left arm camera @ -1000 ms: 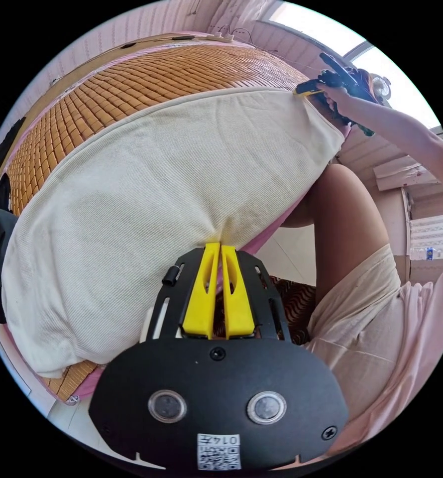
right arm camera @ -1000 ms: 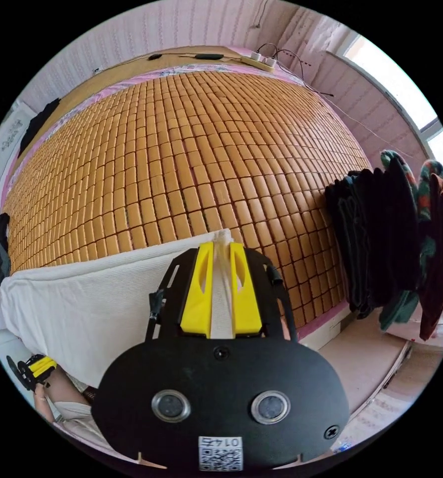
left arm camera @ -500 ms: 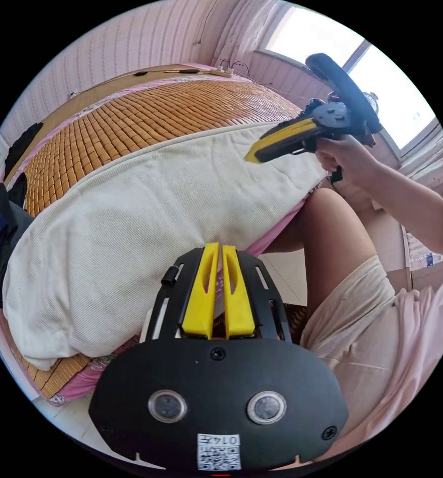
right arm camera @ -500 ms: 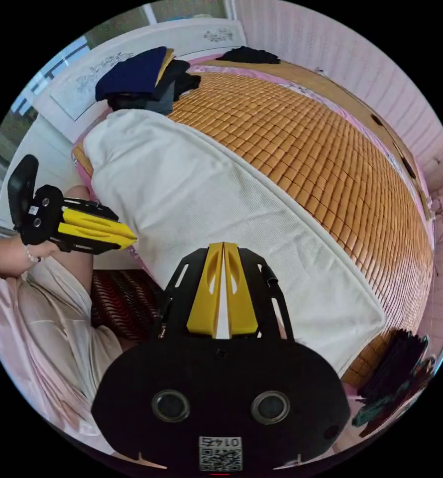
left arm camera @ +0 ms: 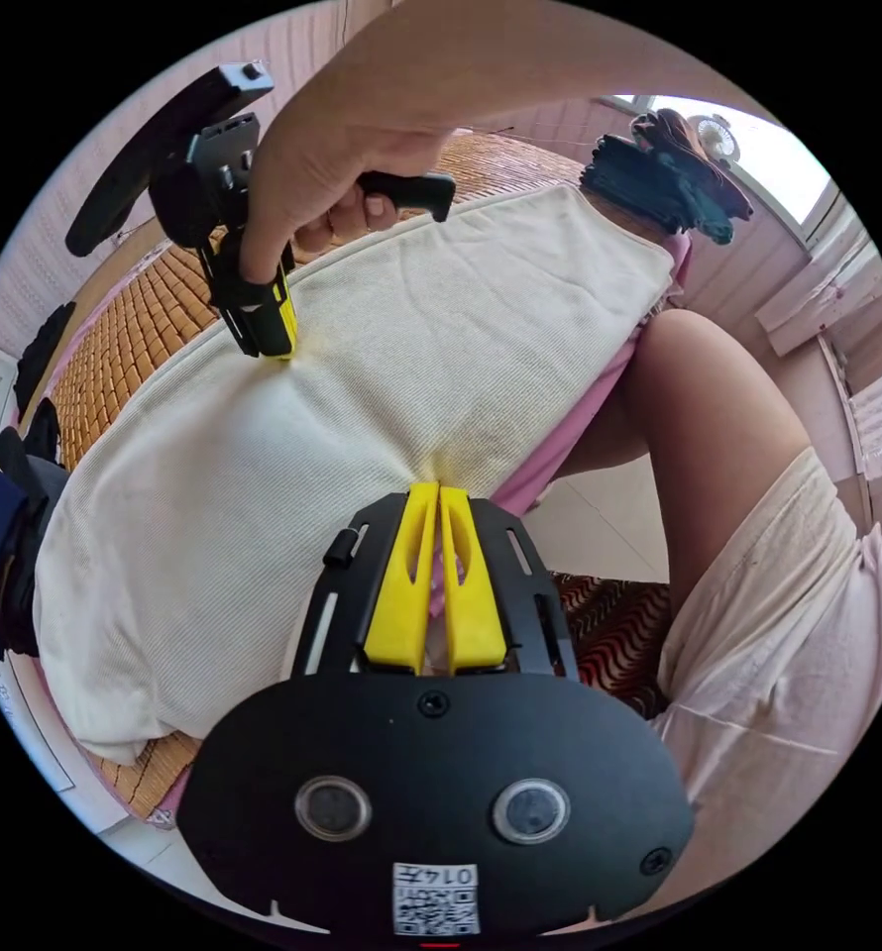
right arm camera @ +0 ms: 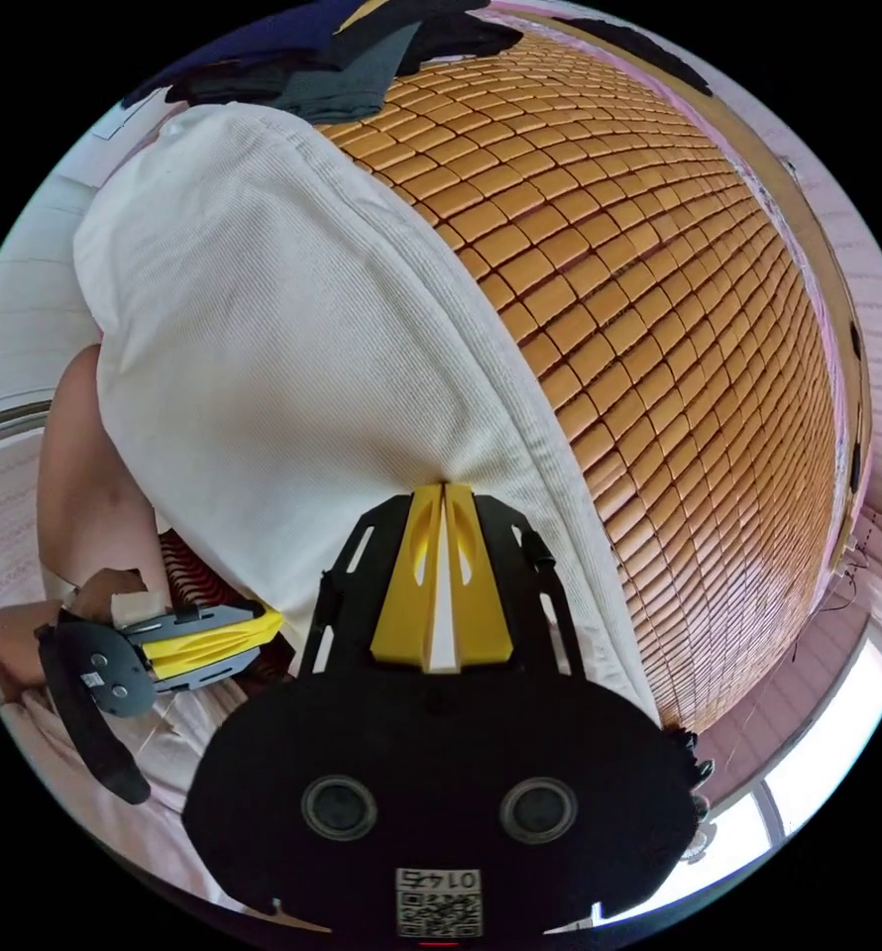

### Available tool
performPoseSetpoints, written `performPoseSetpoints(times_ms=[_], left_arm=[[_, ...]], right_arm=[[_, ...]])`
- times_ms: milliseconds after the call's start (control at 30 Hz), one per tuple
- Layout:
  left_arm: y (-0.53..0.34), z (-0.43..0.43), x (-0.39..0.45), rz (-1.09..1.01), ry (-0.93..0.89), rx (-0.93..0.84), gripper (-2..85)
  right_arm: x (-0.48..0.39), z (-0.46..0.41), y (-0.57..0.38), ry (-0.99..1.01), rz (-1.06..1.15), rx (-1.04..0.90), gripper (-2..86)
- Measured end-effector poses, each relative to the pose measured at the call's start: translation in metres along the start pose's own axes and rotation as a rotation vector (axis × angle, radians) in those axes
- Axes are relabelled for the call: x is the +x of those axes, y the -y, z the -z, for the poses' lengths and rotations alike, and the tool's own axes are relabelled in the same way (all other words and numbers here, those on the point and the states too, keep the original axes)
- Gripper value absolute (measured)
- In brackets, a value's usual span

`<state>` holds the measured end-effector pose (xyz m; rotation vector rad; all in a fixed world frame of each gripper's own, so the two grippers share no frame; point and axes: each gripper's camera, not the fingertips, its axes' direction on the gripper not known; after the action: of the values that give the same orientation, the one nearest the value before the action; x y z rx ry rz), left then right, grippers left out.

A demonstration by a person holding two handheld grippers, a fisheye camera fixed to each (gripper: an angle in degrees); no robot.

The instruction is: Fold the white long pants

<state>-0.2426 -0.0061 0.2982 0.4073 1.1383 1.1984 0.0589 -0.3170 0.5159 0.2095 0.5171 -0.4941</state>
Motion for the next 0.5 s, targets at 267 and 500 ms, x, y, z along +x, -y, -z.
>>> performPoseSetpoints(times_ms=[267,500], left_arm=[[-0.063,0.102,-0.163,0.423,-0.319,0.220,-0.5],[-0.328,0.220,-0.340,1.432,-0.081,0.754,10.6]], right_arm=[[-0.040,-0.019,0.058,-0.219,0.141,-0.146,-0.7],[-0.042,-0.031,0.093,-0.210,0.163,-0.223,-0.8]])
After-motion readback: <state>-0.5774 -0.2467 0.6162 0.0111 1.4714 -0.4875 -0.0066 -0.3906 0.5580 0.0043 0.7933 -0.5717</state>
